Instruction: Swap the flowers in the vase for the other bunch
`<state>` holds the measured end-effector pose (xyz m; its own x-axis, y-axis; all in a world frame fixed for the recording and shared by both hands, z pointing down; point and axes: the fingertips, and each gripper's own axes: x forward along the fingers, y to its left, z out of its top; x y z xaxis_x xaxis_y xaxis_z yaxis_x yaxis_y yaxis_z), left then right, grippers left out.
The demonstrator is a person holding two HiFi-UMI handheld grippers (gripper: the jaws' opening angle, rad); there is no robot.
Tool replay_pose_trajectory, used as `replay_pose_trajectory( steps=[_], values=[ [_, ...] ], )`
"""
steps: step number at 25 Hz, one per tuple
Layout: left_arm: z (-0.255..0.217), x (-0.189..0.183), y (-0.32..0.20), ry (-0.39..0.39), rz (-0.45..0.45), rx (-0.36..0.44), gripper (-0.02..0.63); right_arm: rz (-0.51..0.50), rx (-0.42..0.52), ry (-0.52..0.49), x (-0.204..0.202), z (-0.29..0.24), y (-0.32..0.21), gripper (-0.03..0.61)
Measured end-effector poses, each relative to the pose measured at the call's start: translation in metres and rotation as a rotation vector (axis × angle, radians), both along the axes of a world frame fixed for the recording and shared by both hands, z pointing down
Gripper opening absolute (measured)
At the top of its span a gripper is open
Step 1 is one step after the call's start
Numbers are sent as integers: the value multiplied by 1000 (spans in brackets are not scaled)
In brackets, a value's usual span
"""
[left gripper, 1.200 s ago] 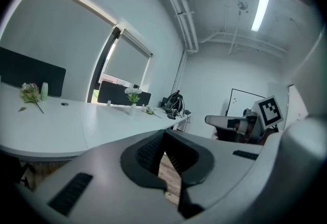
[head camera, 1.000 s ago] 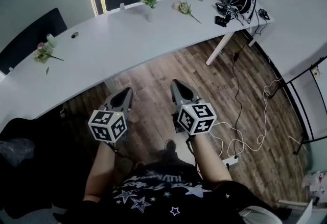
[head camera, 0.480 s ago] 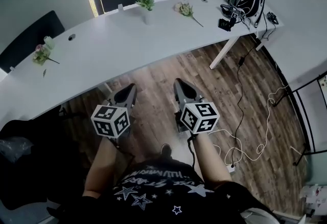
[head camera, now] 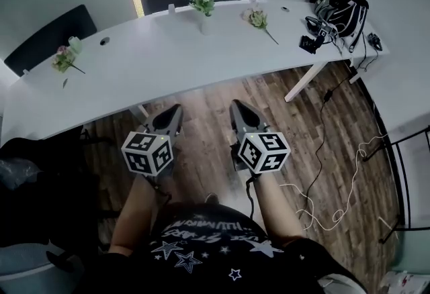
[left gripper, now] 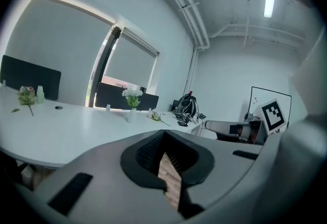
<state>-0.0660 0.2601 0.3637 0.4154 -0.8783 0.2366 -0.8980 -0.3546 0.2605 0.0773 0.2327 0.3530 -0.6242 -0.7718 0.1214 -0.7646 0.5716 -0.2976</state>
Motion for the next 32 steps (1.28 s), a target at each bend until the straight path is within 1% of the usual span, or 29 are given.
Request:
replay_pose_trajectory(
  steps=[3, 6, 11, 16, 22, 32],
  values=[
    [-2, 2, -3, 2, -35, 6, 8, -44, -2, 4, -1, 3, -5, 2],
    [-2, 0, -3, -1, -62, 3, 8, -64, -12, 3, -2, 7, -10, 2],
    [1, -18, -2, -1, -111, -10, 8, -112, -32, 17, -19, 15, -10, 2],
    [10, -27, -16, 5, -119, -22, 8, -129, -51, 40, -29, 24, -16, 2],
    [14, -36, -51, 29, -101, -10, 8, -106, -47, 66, -34, 27, -48, 2],
    [20, -85, -128, 41, -119, -20, 8, -117, -58, 83, -78, 33, -127, 2]
  ],
)
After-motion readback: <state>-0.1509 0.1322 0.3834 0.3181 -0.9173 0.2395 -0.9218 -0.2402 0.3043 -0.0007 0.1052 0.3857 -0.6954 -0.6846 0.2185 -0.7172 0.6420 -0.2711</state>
